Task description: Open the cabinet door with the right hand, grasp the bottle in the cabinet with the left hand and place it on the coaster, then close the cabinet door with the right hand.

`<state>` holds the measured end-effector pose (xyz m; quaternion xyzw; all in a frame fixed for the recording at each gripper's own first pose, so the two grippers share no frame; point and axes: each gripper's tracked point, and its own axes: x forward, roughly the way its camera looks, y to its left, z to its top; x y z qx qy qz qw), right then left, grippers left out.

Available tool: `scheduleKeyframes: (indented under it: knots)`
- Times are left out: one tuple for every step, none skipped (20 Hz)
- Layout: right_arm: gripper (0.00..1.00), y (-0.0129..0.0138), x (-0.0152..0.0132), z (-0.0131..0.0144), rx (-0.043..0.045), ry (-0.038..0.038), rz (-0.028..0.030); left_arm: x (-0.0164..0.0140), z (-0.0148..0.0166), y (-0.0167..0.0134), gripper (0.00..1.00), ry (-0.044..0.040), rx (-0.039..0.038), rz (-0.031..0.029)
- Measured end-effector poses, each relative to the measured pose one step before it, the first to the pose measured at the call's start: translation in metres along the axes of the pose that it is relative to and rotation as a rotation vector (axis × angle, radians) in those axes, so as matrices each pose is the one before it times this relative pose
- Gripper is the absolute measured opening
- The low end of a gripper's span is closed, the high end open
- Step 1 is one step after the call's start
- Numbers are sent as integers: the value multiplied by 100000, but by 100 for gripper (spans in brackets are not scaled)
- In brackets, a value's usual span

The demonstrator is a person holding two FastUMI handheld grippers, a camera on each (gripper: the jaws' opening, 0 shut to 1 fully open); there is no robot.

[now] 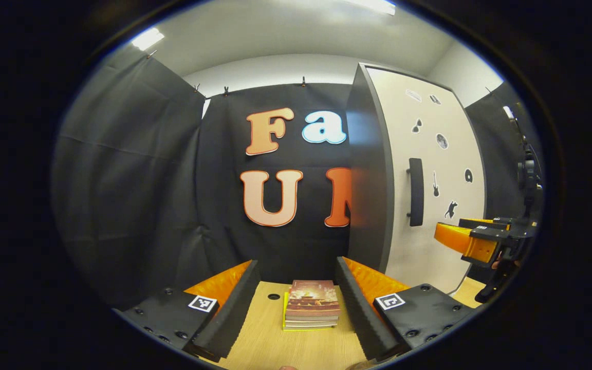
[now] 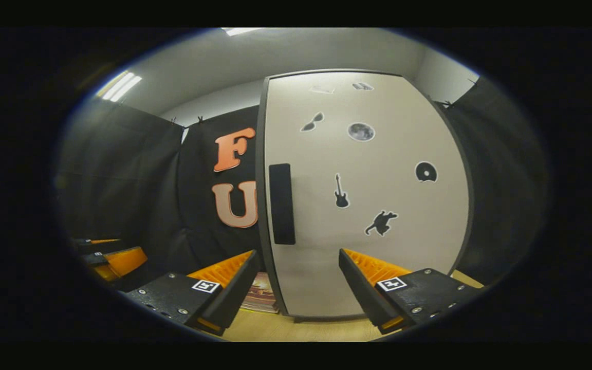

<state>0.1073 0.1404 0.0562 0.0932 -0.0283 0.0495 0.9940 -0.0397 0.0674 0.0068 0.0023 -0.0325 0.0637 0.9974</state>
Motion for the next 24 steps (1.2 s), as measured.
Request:
scheduleKeyframes:
  knots:
    - [95, -135, -965, 443, -105, -748, -2048, -379, -18, -283, 96, 5, -237, -1876]
    - [95, -37, -1040, 377, 98, -449, -1877, -227, 157, -174, 96, -111, -288, -1610]
    - [92, 49, -869, 243, 192, -403, -1516, -271, 149, 53, 96, -248, -280, -1447]
    - [92, 90, -950, 306, -200, -668, -1519, -227, 103, -74, 96, -279, -146, -1321]
    - [92, 34, -876, 246, -881, -649, -1860, -220, 70, -5, 96, -97, -61, -1404]
    - [95, -48, -869, 140, -1157, -263, -2094, -92, -81, 21, 96, 405, 45, -1458]
    - [92, 66, -764, -10, -853, 223, -1832, -242, -286, -29, 96, 773, 136, -1634]
    - [95, 282, -767, 75, -454, 136, -708, -385, -13, 3, 96, 47, 109, -1192]
    - [92, 374, -785, 80, -449, 162, -268, -302, 109, 124, 96, -169, 268, -985]
    - [95, 138, -816, 143, -499, 215, -532, -330, -55, 44, 96, 71, 674, -774]
    - [95, 187, -770, 67, -324, 132, -580, -237, 30, 125, 96, 57, 751, -525]
    - [95, 175, -613, 182, -281, -345, -289, -228, 305, 49, 96, -661, 462, -511]
    - [95, 113, -605, 94, -422, -219, -321, -256, 214, 10, 96, -261, 245, -201]
    - [95, 18, -597, 145, -351, -320, -215, -324, -13, -184, 96, -166, -110, -465]
    - [95, -38, -488, 206, -276, -558, -311, -183, 147, -208, 96, -207, -268, -475]
    - [95, -86, -505, 301, -70, -733, -220, -220, 95, -231, 96, -23, -106, -348]
    - [92, -74, -278, 244, 112, -658, -17, -203, 108, -179, 96, -195, 38, 184]
    - [95, -149, -373, 162, 284, -462, 343, -206, 169, -137, 96, -226, -123, 312]
    - [92, -152, -249, 205, 311, -691, 470, -319, 144, -269, 96, -535, -417, 471]
    - [95, -286, -280, 119, 91, -683, 602, -276, 260, -128, 96, -521, -502, 731]
    - [95, -290, -304, 160, -165, -445, 684, -125, 186, -159, 96, -608, -267, 1204]
    - [95, -432, -352, -14, -370, 164, 724, -117, 49, -233, 96, -309, -55, 1170]
    - [95, -500, -339, -66, -537, 689, 608, -161, -109, -430, 96, 445, 125, 1189]
    - [95, -543, -338, -72, -665, 721, 728, -276, -161, -415, 96, 396, 8, 997]
